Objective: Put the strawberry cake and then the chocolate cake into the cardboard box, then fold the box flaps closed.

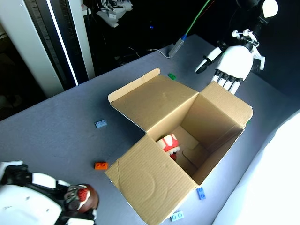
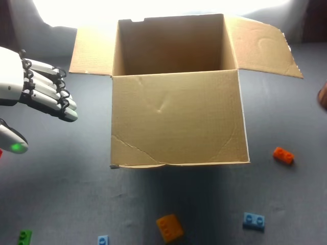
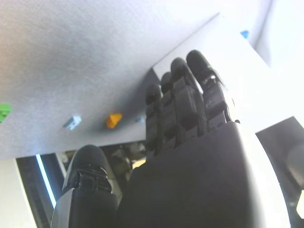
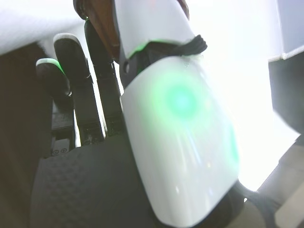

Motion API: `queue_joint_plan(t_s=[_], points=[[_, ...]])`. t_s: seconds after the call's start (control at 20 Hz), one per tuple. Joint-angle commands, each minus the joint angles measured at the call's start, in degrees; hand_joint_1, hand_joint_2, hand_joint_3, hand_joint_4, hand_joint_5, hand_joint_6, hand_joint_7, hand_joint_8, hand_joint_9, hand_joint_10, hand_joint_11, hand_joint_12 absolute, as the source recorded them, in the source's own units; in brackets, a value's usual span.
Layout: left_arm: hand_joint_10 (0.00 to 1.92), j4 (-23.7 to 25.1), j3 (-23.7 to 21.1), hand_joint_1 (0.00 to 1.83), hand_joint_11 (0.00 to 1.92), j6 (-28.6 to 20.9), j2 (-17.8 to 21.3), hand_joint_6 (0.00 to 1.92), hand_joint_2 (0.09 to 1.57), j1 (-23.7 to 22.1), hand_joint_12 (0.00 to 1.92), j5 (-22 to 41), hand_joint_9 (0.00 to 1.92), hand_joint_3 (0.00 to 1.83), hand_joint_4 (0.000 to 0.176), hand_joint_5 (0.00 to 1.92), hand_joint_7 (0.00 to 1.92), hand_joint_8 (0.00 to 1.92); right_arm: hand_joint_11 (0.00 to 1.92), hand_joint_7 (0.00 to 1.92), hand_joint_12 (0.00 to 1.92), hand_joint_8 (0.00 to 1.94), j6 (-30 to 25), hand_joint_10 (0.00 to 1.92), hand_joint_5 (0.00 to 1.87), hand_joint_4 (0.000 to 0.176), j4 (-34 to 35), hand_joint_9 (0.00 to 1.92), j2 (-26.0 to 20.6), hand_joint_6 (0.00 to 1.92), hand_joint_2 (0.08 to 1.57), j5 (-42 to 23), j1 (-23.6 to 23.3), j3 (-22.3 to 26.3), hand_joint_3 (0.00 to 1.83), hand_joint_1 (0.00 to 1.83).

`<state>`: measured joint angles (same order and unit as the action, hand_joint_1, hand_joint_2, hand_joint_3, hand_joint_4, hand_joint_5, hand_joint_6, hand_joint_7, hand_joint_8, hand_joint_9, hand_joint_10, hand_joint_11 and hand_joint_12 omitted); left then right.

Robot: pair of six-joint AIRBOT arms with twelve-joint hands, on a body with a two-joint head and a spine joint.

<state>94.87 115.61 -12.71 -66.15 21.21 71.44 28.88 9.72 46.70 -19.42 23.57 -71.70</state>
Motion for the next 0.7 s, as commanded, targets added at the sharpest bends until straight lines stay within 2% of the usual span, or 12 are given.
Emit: queue_joint_plan(t_s=[0.0, 0.15, 0.25, 0.35, 0.4, 0.45, 0.6, 0.65], points=[[0.0, -5.1, -0.1, 0.05, 0.02, 0.2, 0.6, 0.0, 1.24, -0.2, 0.85, 1.1, 0.35, 0.0, 0.0, 0.32, 0.32, 0.0, 0.32, 0.86, 1.92, 1.32, -1.3, 1.56, 0.88, 0.0, 0.9, 0.67, -1.7, 1.03, 1.19, -6.0, -1.7, -0.1, 0.01, 1.34], [0.0, -5.1, -0.2, 0.03, 0.04, 0.2, 0.5, 0.0, 1.25, -0.2, 0.85, 1.0, 0.35, 0.0, 0.0, 0.31, 0.3, 0.0, 0.27, 0.86, 1.92, 1.26, -1.1, 1.57, 0.88, 0.0, 0.9, 0.68, -4.1, 1.05, 1.19, -3.4, -8.0, 0.8, 0.0, 1.34], [0.0, -5.1, -0.3, 0.06, 0.06, 0.2, 0.5, 0.0, 1.24, -0.1, 0.81, 1.0, 0.36, 0.0, 0.0, 0.32, 0.31, 0.0, 0.33, 0.85, 1.92, 1.29, 0.4, 1.59, 0.87, 0.0, -0.7, 0.66, -4.5, 1.08, 1.2, -1.5, -13.9, 1.1, 0.0, 1.34], [0.0, -5.1, -0.3, 0.07, 0.06, 0.2, 0.3, 0.0, 1.24, -0.1, 0.8, 0.9, 0.35, 0.0, 0.0, 0.31, 0.31, 0.0, 0.3, 0.81, 1.92, 1.35, 0.4, 1.6, 0.82, 0.0, -3.0, 0.63, -4.2, 1.18, 1.21, -1.3, -17.0, 1.6, 0.01, 1.33], [0.0, -5.1, -0.3, 0.06, 0.07, 0.2, 0.2, 0.0, 1.24, -0.1, 0.8, 0.9, 0.35, 0.0, 0.0, 0.32, 0.3, 0.0, 0.28, 0.77, 1.92, 1.43, 0.2, 1.59, 0.82, 0.0, -4.3, 0.54, -3.9, 1.21, 1.22, -1.5, -18.4, 2.1, 0.01, 1.2], [0.0, -5.1, -0.4, 0.06, 0.06, 0.2, 0.1, 0.0, 1.23, -0.1, 0.8, 0.9, 0.35, 0.0, 0.0, 0.32, 0.31, 0.0, 0.28, 0.76, 1.92, 1.47, 0.2, 1.59, 0.82, 0.0, -5.8, 0.52, -3.2, 1.19, 1.22, -2.1, -19.2, 2.4, 0.01, 1.18], [0.0, -5.1, -0.5, 0.05, 0.09, 0.2, 0.1, 0.0, 1.23, 0.0, 0.78, 0.6, 0.36, 0.0, 0.0, 0.34, 0.32, 0.0, 0.25, 0.76, 1.92, 1.47, 2.4, 1.61, 0.79, 0.0, -8.5, 0.53, -0.4, 1.22, 1.23, -2.6, -21.0, 2.8, 0.0, 1.17], [0.0, -5.1, -0.5, 0.06, 0.07, 0.2, 0.1, 0.0, 1.24, 0.0, 0.77, 0.6, 0.35, 0.0, 0.0, 0.33, 0.32, 0.0, 0.27, 0.77, 1.92, 1.41, 2.5, 1.64, 0.77, 0.0, -10.3, 0.6, 0.1, 1.25, 1.23, -3.9, -21.1, 2.9, 0.01, 1.29]])
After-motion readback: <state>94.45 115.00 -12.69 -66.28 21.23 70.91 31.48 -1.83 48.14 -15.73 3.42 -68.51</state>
